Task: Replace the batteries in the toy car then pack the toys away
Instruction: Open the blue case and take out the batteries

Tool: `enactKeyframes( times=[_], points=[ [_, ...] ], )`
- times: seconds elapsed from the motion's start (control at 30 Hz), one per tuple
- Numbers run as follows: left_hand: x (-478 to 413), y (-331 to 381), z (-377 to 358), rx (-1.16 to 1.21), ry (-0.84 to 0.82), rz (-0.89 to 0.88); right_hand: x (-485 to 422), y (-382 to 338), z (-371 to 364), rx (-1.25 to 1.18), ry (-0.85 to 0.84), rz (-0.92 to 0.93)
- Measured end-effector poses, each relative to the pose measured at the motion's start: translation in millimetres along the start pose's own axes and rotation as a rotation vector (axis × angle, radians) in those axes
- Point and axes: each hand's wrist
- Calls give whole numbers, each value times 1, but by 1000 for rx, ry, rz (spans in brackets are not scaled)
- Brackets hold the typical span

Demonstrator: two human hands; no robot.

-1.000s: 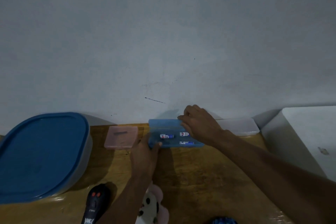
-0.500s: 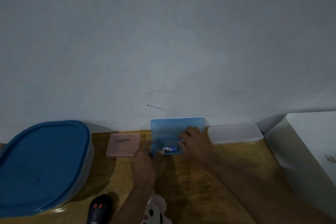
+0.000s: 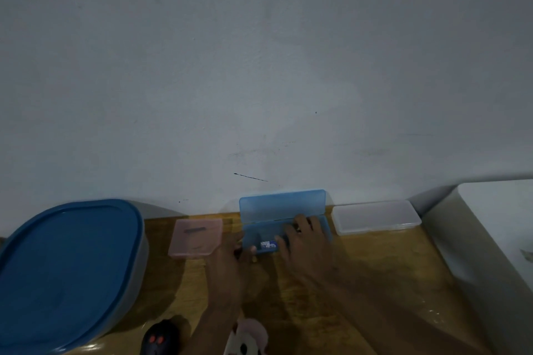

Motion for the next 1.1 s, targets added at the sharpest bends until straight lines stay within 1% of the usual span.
enactKeyframes(
  times=[0.2, 0.27, 0.33, 0.4, 0.47, 0.63, 0.7, 0.77, 0.9, 1.03, 1.1],
  points=[
    [-1, 1, 2, 38, -14, -19, 9, -3, 8, -13, -25, -26],
    [-1, 1, 1, 31, -10, -18, 10, -4, 10, -29, -49, 1],
    [-2, 1, 1, 21, -7, 14, 10, -6, 14, -28, -97, 57],
    [-3, -1, 1, 15, -1, 19, 10, -6, 18, -39, -184, 103],
    [-3, 0, 2, 13, -2, 3, 10, -7, 22, -61, -201, 105],
    [-1, 2, 2, 22, 6, -55, 5, -8, 14, -76, -188, 119],
    [-1, -1, 1, 19, 18, -62, 3, -10, 8, -52, -103, 106],
    [-2, -4, 0, 33, 25, -60, 1, -11, 5, -33, -57, 89],
    [-2, -4, -1, 39, 28, -27, -6, -8, 7, -133, -171, 93],
    [-3, -6, -1, 31, 9, -31, -16, 1, 4, -289, -179, 122],
    [-2, -5, 0, 27, 2, -12, -17, 5, 1, -392, -131, 118]
  ],
)
Point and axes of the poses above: each hand's wrist, its own x-axis away from the middle knuckle, its own z-axis out of the back of the hand, y = z × x, and after that the axes turned 11 degrees about x, right-handed
